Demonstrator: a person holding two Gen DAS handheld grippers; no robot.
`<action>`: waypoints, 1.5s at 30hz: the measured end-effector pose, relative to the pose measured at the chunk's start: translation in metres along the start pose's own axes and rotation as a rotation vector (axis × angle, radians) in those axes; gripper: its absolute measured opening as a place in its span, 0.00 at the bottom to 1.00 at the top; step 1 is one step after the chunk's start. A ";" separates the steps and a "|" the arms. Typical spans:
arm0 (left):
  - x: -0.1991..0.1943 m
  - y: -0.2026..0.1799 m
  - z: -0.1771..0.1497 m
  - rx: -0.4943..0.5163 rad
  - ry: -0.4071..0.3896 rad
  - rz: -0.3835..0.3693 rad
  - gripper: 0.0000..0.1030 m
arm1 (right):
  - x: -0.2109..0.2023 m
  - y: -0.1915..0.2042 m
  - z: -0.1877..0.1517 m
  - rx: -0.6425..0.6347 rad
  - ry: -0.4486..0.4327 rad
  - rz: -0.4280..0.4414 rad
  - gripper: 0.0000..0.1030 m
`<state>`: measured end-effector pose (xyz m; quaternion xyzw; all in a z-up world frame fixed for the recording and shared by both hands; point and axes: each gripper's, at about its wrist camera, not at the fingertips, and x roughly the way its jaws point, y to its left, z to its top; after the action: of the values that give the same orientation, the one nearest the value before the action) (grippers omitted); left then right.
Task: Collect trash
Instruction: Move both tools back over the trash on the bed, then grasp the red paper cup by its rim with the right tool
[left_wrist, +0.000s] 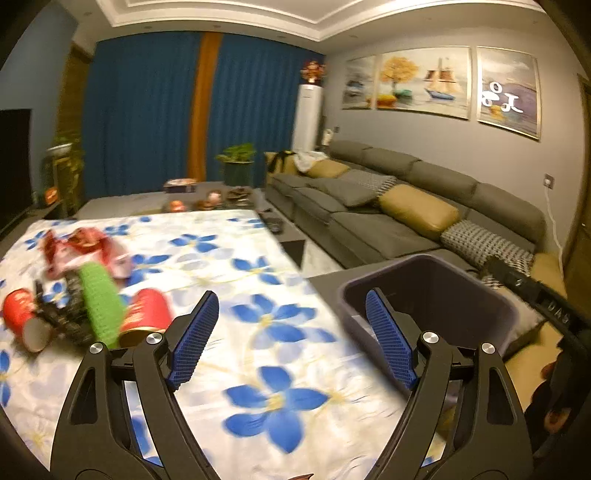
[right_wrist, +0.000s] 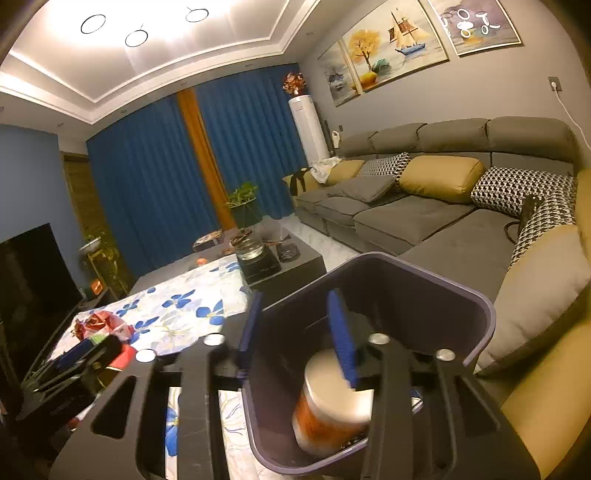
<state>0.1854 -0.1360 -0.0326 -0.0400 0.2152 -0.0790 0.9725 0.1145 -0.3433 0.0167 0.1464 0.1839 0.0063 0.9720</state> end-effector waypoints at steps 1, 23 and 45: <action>-0.004 0.007 -0.002 -0.003 -0.004 0.019 0.78 | -0.002 0.001 0.000 -0.005 -0.002 -0.010 0.42; -0.094 0.175 -0.030 -0.125 -0.038 0.428 0.78 | -0.013 0.145 -0.062 -0.130 0.098 0.206 0.58; -0.132 0.304 -0.036 -0.250 -0.046 0.578 0.78 | 0.075 0.264 -0.126 -0.191 0.340 0.325 0.45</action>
<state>0.0930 0.1841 -0.0449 -0.0982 0.2034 0.2288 0.9469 0.1499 -0.0497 -0.0461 0.0784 0.3174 0.2045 0.9227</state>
